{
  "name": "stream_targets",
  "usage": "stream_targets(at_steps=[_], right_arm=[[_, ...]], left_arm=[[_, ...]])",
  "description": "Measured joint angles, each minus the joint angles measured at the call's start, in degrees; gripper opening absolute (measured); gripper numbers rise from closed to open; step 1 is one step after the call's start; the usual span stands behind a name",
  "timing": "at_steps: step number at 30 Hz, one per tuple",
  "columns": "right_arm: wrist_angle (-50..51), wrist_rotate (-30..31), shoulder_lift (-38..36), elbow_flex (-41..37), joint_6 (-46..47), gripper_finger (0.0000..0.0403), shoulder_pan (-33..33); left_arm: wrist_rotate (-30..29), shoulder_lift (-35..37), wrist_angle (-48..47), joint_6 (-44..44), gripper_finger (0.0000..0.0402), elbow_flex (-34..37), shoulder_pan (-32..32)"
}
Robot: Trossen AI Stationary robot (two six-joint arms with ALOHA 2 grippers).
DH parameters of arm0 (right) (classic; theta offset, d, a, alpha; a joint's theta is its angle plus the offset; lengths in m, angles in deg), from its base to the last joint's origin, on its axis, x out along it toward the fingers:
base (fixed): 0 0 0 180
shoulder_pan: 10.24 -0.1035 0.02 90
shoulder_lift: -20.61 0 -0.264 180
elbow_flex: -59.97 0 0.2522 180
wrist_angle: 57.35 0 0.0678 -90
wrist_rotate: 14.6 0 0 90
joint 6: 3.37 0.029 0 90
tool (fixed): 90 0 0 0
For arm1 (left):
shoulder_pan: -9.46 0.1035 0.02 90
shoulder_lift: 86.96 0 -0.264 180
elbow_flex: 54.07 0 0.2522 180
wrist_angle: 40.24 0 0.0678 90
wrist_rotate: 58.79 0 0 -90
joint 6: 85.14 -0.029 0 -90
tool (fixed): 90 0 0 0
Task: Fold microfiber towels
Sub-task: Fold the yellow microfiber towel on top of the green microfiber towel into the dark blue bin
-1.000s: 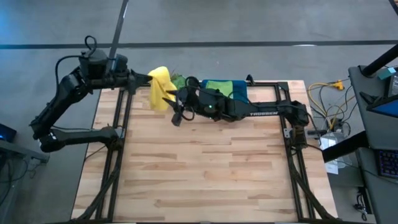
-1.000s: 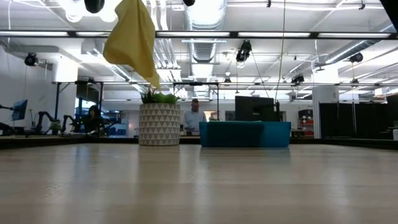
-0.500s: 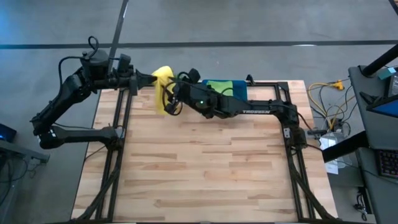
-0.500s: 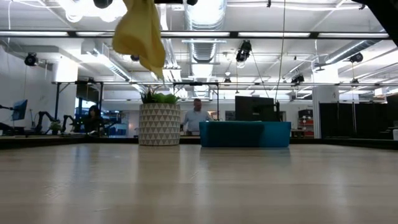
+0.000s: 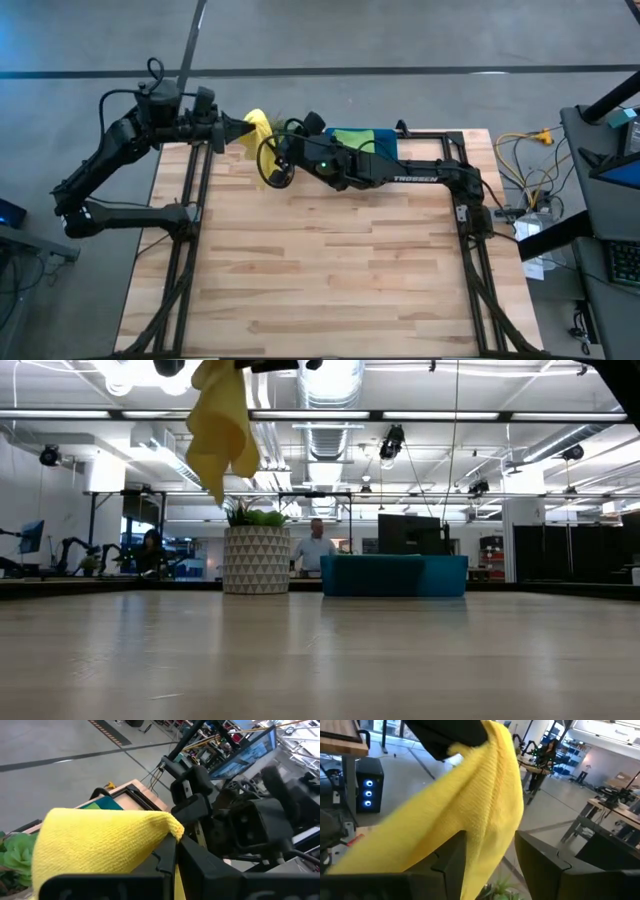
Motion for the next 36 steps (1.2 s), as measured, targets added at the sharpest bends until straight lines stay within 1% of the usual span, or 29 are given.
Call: stream_targets(at_steps=[8, 12, 19, 27, 29, 36], right_arm=[[-1.9, -0.2, -1.4, 0.0, -4.4, 0.0162, -0.6], [-3.0, -1.0, -2.4, 0.0, -5.3, 0.0154, -0.7], [-2.8, -1.5, -2.4, -0.2, -6.1, 0.0138, -0.4], [-2.8, -1.8, -2.3, -0.6, -4.4, 0.0133, 1.1], [-2.8, -2.9, -2.3, -0.6, -4.3, 0.0134, 1.4], [-2.7, -3.7, -2.3, -1.3, -4.0, 0.013, 1.4]], left_arm=[[0.1, -1.3, -0.8, -1.5, 0.0, 0.0, 0.0], [0.1, -1.9, -2.1, -2.5, 0.0, 0.1, 0.0], [0.4, -2.2, -1.3, -2.5, 0.0, 0.0, 0.0], [1.8, -2.0, 1.4, -0.5, 0.0, -0.1, 0.0], [1.8, -2.0, 2.2, 0.4, 0.0, -0.1, 0.0], [2.7, -2.3, 3.6, 0.5, 0.0, -0.2, -0.1]])
